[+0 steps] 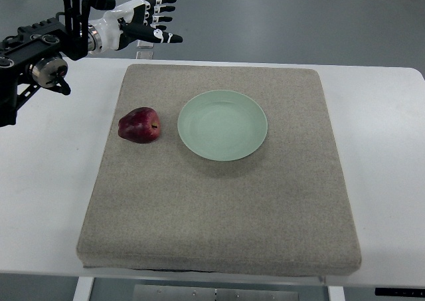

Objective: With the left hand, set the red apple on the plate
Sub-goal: 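Lower the left hand fingers down around the red apple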

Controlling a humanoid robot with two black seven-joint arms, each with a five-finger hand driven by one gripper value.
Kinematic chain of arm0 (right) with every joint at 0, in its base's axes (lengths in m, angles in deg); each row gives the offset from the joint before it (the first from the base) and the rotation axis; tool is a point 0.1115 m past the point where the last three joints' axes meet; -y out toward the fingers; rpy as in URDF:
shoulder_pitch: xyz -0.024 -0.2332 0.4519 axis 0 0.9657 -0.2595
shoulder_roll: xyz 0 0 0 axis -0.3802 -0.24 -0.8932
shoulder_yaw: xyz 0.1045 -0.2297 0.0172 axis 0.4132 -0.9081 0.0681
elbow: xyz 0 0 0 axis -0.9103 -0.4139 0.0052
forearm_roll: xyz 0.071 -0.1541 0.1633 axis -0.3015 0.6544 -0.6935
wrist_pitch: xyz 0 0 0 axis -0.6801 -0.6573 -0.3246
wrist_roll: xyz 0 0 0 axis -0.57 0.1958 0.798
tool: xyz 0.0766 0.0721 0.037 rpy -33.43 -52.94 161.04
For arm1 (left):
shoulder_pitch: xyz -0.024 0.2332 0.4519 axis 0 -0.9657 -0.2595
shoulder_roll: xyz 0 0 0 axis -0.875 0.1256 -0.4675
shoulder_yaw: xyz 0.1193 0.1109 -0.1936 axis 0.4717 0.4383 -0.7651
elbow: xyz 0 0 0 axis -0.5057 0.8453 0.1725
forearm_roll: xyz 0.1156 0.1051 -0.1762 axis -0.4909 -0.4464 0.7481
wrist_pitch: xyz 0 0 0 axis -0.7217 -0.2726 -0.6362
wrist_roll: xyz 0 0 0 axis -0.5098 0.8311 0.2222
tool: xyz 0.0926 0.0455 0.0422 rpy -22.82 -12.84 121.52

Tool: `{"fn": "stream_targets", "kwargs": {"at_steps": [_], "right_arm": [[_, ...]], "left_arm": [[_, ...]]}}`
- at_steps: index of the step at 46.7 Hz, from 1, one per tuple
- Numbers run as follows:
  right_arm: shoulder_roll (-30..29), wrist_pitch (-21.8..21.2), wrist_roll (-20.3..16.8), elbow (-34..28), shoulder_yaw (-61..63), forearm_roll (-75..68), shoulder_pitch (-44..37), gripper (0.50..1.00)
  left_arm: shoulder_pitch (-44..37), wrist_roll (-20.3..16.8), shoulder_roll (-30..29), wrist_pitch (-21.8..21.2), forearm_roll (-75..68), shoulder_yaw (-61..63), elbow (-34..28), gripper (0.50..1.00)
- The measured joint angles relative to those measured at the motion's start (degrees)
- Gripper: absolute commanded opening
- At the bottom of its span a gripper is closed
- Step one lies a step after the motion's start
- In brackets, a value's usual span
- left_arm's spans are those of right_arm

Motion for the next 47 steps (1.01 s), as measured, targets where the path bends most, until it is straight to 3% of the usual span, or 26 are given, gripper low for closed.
{"fn": "stream_targets", "kwargs": {"at_steps": [7,18,30,38,47], "right_arm": [[0.00,0.00,0.01,0.00,0.00,0.00,0.01,0.932],[0.00,0.01,0.00,0.00,0.00,0.00,0.02,0.930],[0.00,0.02,0.00,0.00,0.00,0.00,0.01,0.932],[0.00,0.02,0.00,0.00,0.00,0.00,0.00,0.930],[0.00,0.02,0.00,0.00,0.00,0.00,-0.01,0.930]], "left_arm": [[5.59,-0.15,-7.56,0.58,-5.76,8.77,11.18,0.992],[7.10,-0.99,-11.93,0.74,-25.15,9.56,18.06,0.990],[7.60,-1.06,-14.47,1.52,-39.37,9.81,22.10,0.990],[7.73,-1.18,-15.72,6.69,-40.80,9.83,22.66,0.992],[7.63,-1.21,-15.35,7.48,-40.91,9.90,21.52,0.992]]}}
